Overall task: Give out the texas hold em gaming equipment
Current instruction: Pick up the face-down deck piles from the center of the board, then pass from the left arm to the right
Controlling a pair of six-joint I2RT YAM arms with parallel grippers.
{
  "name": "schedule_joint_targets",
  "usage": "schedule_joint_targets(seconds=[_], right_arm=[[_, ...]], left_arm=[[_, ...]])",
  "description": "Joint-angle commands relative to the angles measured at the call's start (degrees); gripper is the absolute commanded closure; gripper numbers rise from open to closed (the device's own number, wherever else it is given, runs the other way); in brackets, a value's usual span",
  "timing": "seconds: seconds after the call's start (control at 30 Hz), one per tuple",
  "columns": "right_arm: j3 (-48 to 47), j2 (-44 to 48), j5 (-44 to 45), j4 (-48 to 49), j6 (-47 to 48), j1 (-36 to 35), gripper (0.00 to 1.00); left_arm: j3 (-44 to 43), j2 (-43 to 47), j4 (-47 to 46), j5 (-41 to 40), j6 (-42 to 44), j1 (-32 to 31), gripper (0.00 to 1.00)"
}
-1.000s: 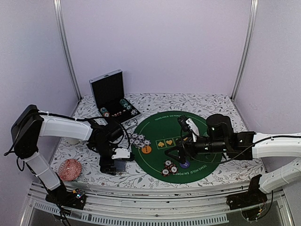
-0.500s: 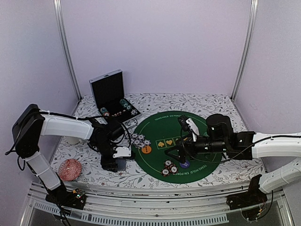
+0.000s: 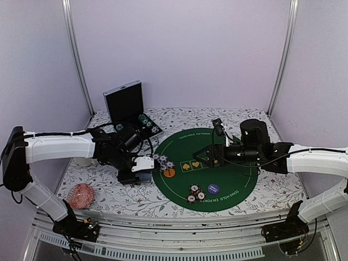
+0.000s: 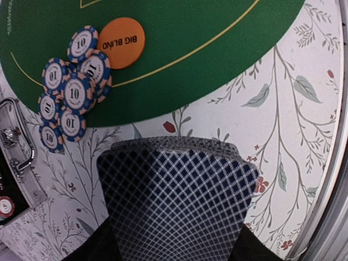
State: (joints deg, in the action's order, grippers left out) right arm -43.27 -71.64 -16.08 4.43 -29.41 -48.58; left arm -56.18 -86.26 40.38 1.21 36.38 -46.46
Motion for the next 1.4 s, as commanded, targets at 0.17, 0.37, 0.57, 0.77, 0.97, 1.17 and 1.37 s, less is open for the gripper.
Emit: schedule_joint_targets(seconds=[0.17, 0.37, 0.57, 0.77, 0.97, 1.17, 1.37], right_arm=[[-7.8, -12.6, -8.3, 5.6, -7.3, 0.8, 0.01], [-11.7, -21.7, -15.0, 12.3, -9.9, 0.8, 0.01], [-16.0, -31.2, -23.6, 22.7, -14.3, 0.7, 0.06], [-19.7, -37.8, -27.7, 30.5, -19.2, -0.2, 0.15], [-22.9, -43.2, -29.1, 34.0, -22.1, -1.7, 0.20], [-25.5, -46.7, -31.1, 36.0, -24.8, -2.7, 0.32], [-25.5, -47.0, -31.8, 36.4, -25.3, -3.3, 0.59]], left_arm=[[-9.3, 0.2, 3.8, -2.1, 0.9, -3.9, 0.43], [-12.3, 0.3, 4.0, -2.1, 1.9, -4.6, 0.44], [-12.8, 0.6, 4.1, -2.9, 2.9, -4.9, 0.44], [-13.2, 0.1, 3.1, -3.3, 4.3, -4.9, 0.43], [-14.3, -0.4, 2.7, -4.5, 4.3, -4.8, 0.43], [-13.7, -0.2, 1.5, -4.8, 4.9, -4.8, 0.43], [-14.0, -0.8, 0.6, -5.9, 5.0, -4.8, 0.43]])
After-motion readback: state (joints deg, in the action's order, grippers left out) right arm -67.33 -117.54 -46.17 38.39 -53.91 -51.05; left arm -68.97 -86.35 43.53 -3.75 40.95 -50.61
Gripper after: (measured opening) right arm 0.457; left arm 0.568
